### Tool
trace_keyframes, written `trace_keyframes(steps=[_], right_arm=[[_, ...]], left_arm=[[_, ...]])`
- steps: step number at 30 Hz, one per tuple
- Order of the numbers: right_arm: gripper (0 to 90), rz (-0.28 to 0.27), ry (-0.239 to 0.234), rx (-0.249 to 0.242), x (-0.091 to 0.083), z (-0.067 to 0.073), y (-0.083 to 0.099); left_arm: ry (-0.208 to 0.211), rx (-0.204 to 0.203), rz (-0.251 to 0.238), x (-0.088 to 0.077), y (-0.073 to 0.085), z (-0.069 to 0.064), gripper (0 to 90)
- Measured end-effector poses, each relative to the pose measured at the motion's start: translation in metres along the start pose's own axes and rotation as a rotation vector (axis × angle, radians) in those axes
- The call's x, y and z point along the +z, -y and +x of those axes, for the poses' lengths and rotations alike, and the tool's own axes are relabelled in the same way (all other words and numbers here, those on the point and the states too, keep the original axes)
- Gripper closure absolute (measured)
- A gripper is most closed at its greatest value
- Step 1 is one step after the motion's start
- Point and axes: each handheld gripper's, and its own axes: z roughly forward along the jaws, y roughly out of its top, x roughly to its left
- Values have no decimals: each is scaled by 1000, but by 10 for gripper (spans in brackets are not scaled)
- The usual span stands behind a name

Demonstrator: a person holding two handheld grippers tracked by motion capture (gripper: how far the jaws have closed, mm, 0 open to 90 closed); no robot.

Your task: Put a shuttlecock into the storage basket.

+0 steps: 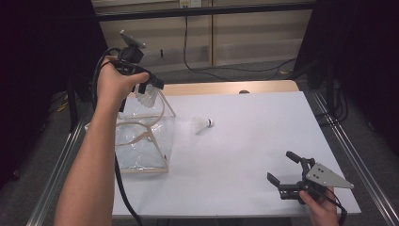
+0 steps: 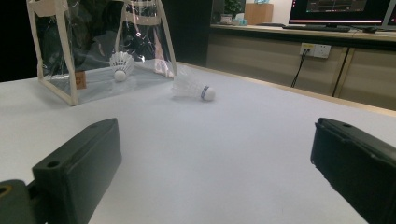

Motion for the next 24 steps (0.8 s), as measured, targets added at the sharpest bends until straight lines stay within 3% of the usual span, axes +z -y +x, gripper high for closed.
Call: trace_keyframes(steps=[24], right_arm=[[14,2,0,1,0,0,0]], left_arm=[[-59,-32,3,2,11,19,655]])
